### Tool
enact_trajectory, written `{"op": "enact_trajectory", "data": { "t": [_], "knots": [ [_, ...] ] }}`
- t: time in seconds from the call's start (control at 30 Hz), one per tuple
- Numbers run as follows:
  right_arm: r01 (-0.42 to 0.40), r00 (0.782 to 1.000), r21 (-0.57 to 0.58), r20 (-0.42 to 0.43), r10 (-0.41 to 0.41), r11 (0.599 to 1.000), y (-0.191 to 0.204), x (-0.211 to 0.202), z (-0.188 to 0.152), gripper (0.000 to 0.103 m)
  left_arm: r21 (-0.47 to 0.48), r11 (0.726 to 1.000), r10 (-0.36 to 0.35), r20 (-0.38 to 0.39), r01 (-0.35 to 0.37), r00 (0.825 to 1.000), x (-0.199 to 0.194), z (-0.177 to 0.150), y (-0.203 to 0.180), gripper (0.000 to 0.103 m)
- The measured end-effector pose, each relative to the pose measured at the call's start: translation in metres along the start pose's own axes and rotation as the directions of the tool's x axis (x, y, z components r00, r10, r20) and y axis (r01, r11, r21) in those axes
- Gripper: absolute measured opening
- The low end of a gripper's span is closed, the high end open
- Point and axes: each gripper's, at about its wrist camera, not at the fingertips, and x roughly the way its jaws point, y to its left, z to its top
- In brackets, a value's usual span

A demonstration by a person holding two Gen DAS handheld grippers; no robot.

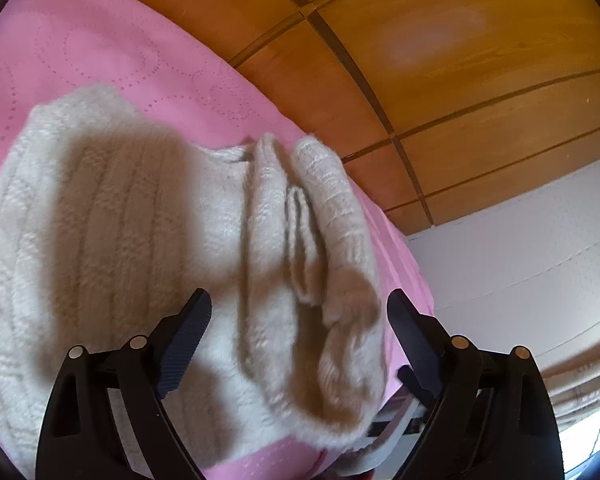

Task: Fold small clothes
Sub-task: 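Fold the hem over toward the collar with the right gripper while the left gripper holds the sweater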

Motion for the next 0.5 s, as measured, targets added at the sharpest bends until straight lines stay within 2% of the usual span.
{"op": "enact_trajectory", "data": {
  "t": [0.07, 0.23, 0.37, 0.4, 0.5],
  "knots": [
    [0.028, 1.0, 0.016, -0.008, -0.028, 0.999, -0.009, 0.002, -0.004, 0.074, -0.018, 0.999, -0.03, -0.004, 0.03, 1.0, 0.004, 0.004, -0.002, 0.088],
    [0.057, 0.998, 0.004, -0.016, -0.057, 0.998, -0.009, 0.014, -0.013, 0.073, -0.02, 0.999, -0.041, -0.042, 0.04, 0.998, 0.022, 0.014, -0.012, 0.088],
    [0.045, 0.998, -0.011, -0.035, -0.045, 0.999, -0.011, 0.022, -0.015, 0.073, -0.014, 0.999, -0.046, -0.078, 0.045, 0.996, 0.036, 0.02, -0.016, 0.088],
    [0.045, 0.998, -0.016, -0.036, -0.045, 0.999, -0.011, 0.024, -0.015, 0.072, -0.018, 0.999, -0.044, -0.082, 0.042, 0.996, 0.039, 0.022, -0.016, 0.087],
    [0.05, 0.998, -0.028, -0.034, -0.051, 0.998, -0.012, 0.029, -0.017, 0.072, -0.035, 0.999, -0.009, -0.097, 0.006, 0.995, 0.049, 0.029, -0.013, 0.067]
  ]
}}
